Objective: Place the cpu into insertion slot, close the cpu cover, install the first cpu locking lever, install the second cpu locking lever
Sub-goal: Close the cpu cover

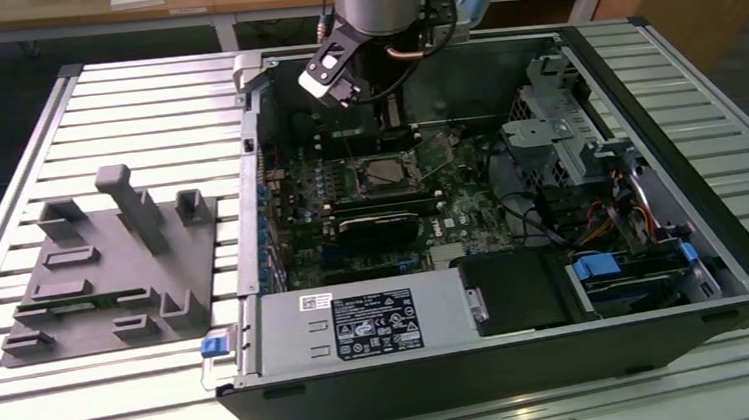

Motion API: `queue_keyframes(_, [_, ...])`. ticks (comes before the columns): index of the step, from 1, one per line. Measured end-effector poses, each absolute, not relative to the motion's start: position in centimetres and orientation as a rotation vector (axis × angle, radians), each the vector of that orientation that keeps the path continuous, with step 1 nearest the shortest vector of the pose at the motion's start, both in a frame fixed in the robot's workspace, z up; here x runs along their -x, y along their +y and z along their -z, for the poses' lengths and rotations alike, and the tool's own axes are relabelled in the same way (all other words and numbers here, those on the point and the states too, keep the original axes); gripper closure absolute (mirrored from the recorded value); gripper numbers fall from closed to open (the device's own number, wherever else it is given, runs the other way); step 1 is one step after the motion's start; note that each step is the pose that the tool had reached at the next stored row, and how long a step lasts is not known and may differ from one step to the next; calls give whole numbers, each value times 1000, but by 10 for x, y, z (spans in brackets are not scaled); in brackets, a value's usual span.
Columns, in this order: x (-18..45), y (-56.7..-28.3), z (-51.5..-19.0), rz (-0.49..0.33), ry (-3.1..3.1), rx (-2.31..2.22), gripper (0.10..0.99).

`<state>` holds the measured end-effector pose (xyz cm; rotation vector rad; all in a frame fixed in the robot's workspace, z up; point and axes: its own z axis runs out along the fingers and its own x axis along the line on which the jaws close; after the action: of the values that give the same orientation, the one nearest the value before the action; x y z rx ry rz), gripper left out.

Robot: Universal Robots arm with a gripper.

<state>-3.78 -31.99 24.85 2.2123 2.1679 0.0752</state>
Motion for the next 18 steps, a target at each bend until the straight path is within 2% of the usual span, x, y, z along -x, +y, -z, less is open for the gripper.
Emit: queue_keyframes(18, [38, -320, -260, -75, 2168, -2212, 980])
